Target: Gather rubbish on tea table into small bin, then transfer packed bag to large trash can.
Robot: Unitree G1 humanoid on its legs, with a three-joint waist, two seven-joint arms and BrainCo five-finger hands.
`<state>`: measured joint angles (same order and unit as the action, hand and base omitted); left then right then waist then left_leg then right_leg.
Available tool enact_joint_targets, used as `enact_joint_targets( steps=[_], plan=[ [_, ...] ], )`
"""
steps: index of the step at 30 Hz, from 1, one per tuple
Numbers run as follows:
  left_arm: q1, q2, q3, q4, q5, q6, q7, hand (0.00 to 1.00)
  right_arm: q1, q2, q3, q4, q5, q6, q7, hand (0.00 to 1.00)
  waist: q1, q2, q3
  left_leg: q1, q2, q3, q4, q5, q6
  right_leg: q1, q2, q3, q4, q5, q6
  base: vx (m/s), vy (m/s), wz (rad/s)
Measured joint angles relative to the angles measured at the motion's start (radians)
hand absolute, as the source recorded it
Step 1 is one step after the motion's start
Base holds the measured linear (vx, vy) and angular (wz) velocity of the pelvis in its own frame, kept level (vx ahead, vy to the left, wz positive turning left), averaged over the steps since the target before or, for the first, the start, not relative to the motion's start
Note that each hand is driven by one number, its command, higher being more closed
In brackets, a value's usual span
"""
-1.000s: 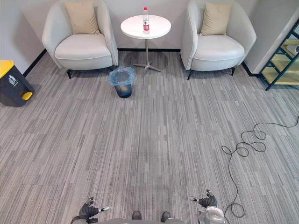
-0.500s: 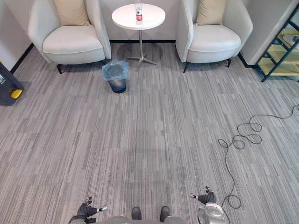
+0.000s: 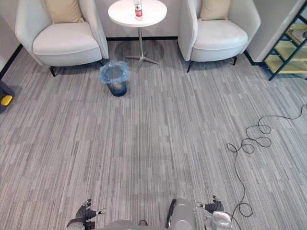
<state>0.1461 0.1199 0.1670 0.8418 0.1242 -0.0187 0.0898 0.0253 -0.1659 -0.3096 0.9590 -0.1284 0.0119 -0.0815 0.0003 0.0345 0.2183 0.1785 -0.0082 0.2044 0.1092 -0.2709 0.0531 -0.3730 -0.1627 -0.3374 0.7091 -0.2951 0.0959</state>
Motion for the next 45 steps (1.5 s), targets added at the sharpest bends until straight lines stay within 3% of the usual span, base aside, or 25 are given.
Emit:
enact_joint_targets(
  steps=[1, 3, 4, 6, 9, 12, 15, 18, 20, 21, 22, 24, 25, 27, 29, 32, 33, 36, 38, 39, 40, 41, 42, 43, 45],
  plan=[
    [-0.009, 0.001, 0.0, 0.0, 0.0, 0.0, 0.0, 0.0, -0.01, -0.013, 0.008, -0.001, 0.0, -0.001, 0.0, 0.0, -0.011, 0.014, 0.015, 0.013, 0.027, -0.022, -0.005, -0.004, -0.011, -0.025, 0.032, -0.01, -0.089, 0.027, -0.026, 0.43, -0.127, 0.6],
    [-0.015, 0.015, -0.001, -0.007, -0.001, -0.002, -0.001, 0.0, 0.011, -0.014, 0.009, -0.001, 0.001, -0.002, -0.001, 0.0, -0.021, -0.016, 0.009, 0.041, 0.031, -0.061, -0.001, -0.025, -0.069, -0.036, 0.056, 0.006, -0.28, 0.174, -0.077, 0.48, -0.179, 0.67],
    [-0.015, 0.018, 0.0, -0.006, 0.0, -0.002, -0.001, 0.0, 0.024, -0.014, 0.009, -0.001, 0.001, -0.002, -0.001, 0.0, -0.022, -0.029, 0.008, 0.052, 0.027, -0.07, 0.005, -0.041, -0.093, -0.031, 0.05, 0.012, -0.288, 0.254, -0.136, 0.5, -0.218, 0.39],
    [-0.017, -0.001, 0.0, -0.006, 0.0, -0.004, -0.002, 0.0, 0.015, -0.018, 0.004, -0.008, 0.001, -0.004, -0.001, 0.0, -0.018, -0.004, -0.003, 0.018, 0.079, -0.077, 0.106, -0.045, -0.132, -0.023, 0.074, -0.007, -0.264, 0.203, -0.175, 0.44, -0.226, 0.17],
    [-0.01, -0.022, 0.003, -0.008, -0.001, -0.004, -0.004, 0.0, 0.008, -0.01, 0.01, -0.017, 0.014, -0.006, -0.003, 0.0, -0.012, 0.025, 0.005, -0.182, 0.201, -0.068, 0.626, 0.033, -0.205, 0.158, 0.156, -0.035, -0.425, 0.19, -0.199, 0.52, -0.258, 0.1],
    [-0.009, -0.034, 0.003, -0.032, -0.003, -0.002, -0.004, 0.0, 0.021, 0.012, 0.013, -0.073, 0.046, -0.009, -0.006, 0.0, -0.004, 0.012, 0.014, -0.288, 0.285, -0.009, 0.889, 0.018, -0.178, 0.339, 0.18, -0.034, -0.531, 0.178, -0.202, 0.45, -0.173, 0.08],
    [-0.013, -0.05, 0.002, -0.079, -0.005, -0.004, -0.004, 0.0, 0.011, 0.02, 0.012, -0.109, 0.062, -0.011, -0.01, 0.0, 0.026, 0.007, 0.017, -0.457, 0.3, 0.025, 0.87, -0.01, -0.139, 0.427, 0.181, -0.007, -0.615, 0.169, -0.199, 0.3, -0.034, -0.19],
    [-0.012, -0.055, 0.004, -0.077, -0.007, -0.002, -0.002, 0.0, -0.001, 0.03, -0.005, -0.1, 0.079, -0.008, -0.011, 0.0, 0.057, 0.002, 0.021, -0.515, 0.225, 0.044, 0.501, 0.001, -0.142, 0.473, 0.145, 0.028, -0.631, 0.147, -0.158, 0.29, 0.124, -0.33],
    [-0.009, -0.062, 0.003, -0.075, -0.008, -0.002, -0.002, 0.0, 0.001, 0.023, -0.015, -0.074, 0.079, -0.007, -0.014, 0.0, 0.07, 0.006, 0.019, -0.495, 0.166, 0.022, 0.226, 0.093, -0.151, 0.496, 0.128, 0.05, -0.641, 0.124, -0.12, 0.38, 0.282, -0.39],
    [0.011, -0.058, 0.009, -0.061, -0.008, -0.004, 0.0, 0.0, -0.001, 0.019, -0.012, -0.049, 0.079, -0.005, -0.019, 0.0, 0.074, 0.013, 0.013, -0.49, 0.156, -0.014, 0.182, 0.204, -0.109, 0.518, 0.126, 0.085, -0.635, 0.09, -0.088, 0.36, 0.289, -0.53],
    [0.013, -0.056, 0.022, -0.049, -0.008, -0.004, 0.0, 0.0, -0.002, 0.023, -0.009, -0.043, 0.079, -0.005, -0.022, 0.0, 0.074, 0.013, 0.008, -0.489, 0.147, -0.019, 0.201, 0.222, -0.084, 0.526, 0.12, 0.1, -0.63, 0.079, -0.073, 0.4, 0.298, -0.56],
    [0.012, -0.051, 0.049, -0.036, -0.012, -0.002, 0.007, 0.0, 0.006, 0.039, -0.008, -0.04, 0.079, -0.005, -0.023, 0.0, 0.075, -0.045, -0.006, -0.506, 0.108, 0.005, 0.282, 0.16, -0.052, 0.526, 0.063, 0.124, -0.595, 0.035, -0.029, 0.44, 0.24, -0.28],
    [0.008, -0.047, 0.055, -0.034, -0.015, -0.002, 0.007, 0.0, 0.009, 0.038, -0.009, -0.038, 0.079, -0.005, -0.023, 0.0, 0.075, -0.054, -0.008, -0.509, 0.1, 0.014, 0.304, 0.132, -0.046, 0.521, 0.047, 0.129, -0.57, 0.025, -0.016, 0.45, 0.222, -0.23],
    [0.001, -0.043, 0.056, -0.01, -0.016, -0.001, 0.004, 0.0, 0.007, 0.035, -0.01, -0.033, 0.077, -0.005, -0.024, 0.0, 0.073, -0.054, -0.012, -0.465, 0.088, 0.052, 0.344, 0.044, -0.029, 0.413, -0.007, 0.202, -0.28, 0.015, 0.022, 0.44, 0.264, -0.39],
    [0.01, -0.03, 0.027, -0.007, -0.017, 0.002, 0.004, 0.0, 0.01, 0.042, -0.004, -0.03, 0.076, -0.004, -0.021, 0.0, 0.067, -0.061, -0.011, -0.377, 0.054, 0.07, 0.312, 0.018, -0.011, 0.283, -0.066, 0.231, 0.062, 0.045, 0.108, 0.44, 0.204, -0.2],
    [0.01, -0.028, 0.009, -0.009, -0.025, 0.002, 0.006, 0.0, 0.028, 0.04, 0.012, -0.03, 0.067, -0.003, -0.02, 0.0, 0.039, -0.048, -0.01, -0.244, 0.036, 0.069, 0.258, 0.003, 0.005, 0.176, -0.102, 0.148, 0.282, 0.024, 0.059, 0.49, 0.088, 0.13],
    [0.01, -0.019, 0.001, -0.008, -0.031, 0.002, 0.006, 0.0, 0.025, 0.039, 0.032, -0.03, 0.056, -0.004, -0.019, 0.0, 0.037, -0.037, -0.007, -0.184, 0.04, 0.069, 0.228, 0.018, 0.002, 0.123, -0.094, 0.084, 0.253, -0.001, 0.016, 0.36, 0.008, 0.0],
    [-0.01, -0.02, -0.001, -0.008, -0.035, 0.003, 0.006, 0.0, 0.009, 0.031, 0.033, -0.03, 0.049, -0.005, -0.019, 0.0, 0.01, -0.012, 0.005, -0.092, 0.07, 0.05, 0.155, 0.02, -0.003, 0.029, -0.03, 0.003, 0.051, -0.014, -0.024, 0.52, -0.067, 0.18],
    [-0.038, -0.02, -0.002, -0.008, -0.034, 0.002, 0.006, 0.0, 0.005, 0.021, 0.032, -0.028, 0.049, -0.005, -0.019, 0.0, 0.0, -0.004, 0.013, -0.041, 0.093, 0.032, 0.107, 0.025, -0.026, -0.035, 0.023, -0.003, -0.133, 0.052, -0.057, 0.52, -0.132, 0.36],
    [-0.042, -0.015, -0.002, -0.008, -0.034, 0.002, 0.006, 0.0, 0.009, 0.021, 0.032, -0.024, 0.049, -0.005, -0.019, 0.0, -0.006, -0.011, 0.011, -0.014, 0.096, 0.023, 0.09, 0.026, -0.055, -0.041, 0.044, -0.002, -0.25, 0.131, -0.065, 0.57, -0.208, 0.49],
    [-0.038, -0.005, -0.002, -0.007, -0.034, 0.001, 0.005, 0.0, 0.028, 0.023, 0.032, -0.016, 0.049, -0.005, -0.02, 0.0, -0.016, -0.046, 0.006, 0.027, 0.076, -0.001, 0.081, 0.006, -0.104, -0.027, 0.043, 0.019, -0.376, 0.331, -0.127, 0.73, -0.261, 0.35],
    [-0.05, -0.024, -0.001, 0.015, -0.034, 0.001, 0.004, 0.0, 0.019, 0.001, 0.026, 0.003, 0.05, -0.003, -0.023, 0.0, -0.009, -0.004, 0.004, 0.055, 0.122, -0.016, 0.097, -0.012, -0.138, -0.041, 0.068, 0.007, -0.279, 0.299, -0.186, 0.62, -0.226, 0.22],
    [-0.049, -0.024, -0.002, 0.015, -0.033, 0.0, 0.002, 0.0, 0.018, 0.002, 0.024, 0.003, 0.051, -0.004, -0.023, 0.0, -0.011, -0.001, 0.002, 0.051, 0.133, -0.022, 0.111, -0.009, -0.144, -0.039, 0.072, 0.006, -0.272, 0.278, -0.188, 0.68, -0.297, -0.07],
    [-0.054, -0.035, 0.0, 0.013, -0.033, -0.002, 0.004, 0.0, 0.015, 0.012, 0.015, -0.014, 0.06, -0.01, -0.022, 0.0, -0.011, 0.008, -0.003, -0.018, 0.18, -0.045, 0.283, 0.027, -0.203, -0.011, 0.107, -0.002, -0.277, 0.203, -0.192, 0.52, -0.27, 0.01],
    [-0.052, -0.049, 0.001, 0.012, -0.033, 0.0, 0.001, 0.0, 0.02, 0.032, 0.013, -0.031, 0.082, -0.009, -0.023, 0.0, -0.011, 0.019, 0.002, -0.161, 0.255, -0.087, 0.624, 0.094, -0.23, 0.08, 0.16, -0.01, -0.341, 0.179, -0.2, 0.52, -0.267, 0.0]
  ],
)
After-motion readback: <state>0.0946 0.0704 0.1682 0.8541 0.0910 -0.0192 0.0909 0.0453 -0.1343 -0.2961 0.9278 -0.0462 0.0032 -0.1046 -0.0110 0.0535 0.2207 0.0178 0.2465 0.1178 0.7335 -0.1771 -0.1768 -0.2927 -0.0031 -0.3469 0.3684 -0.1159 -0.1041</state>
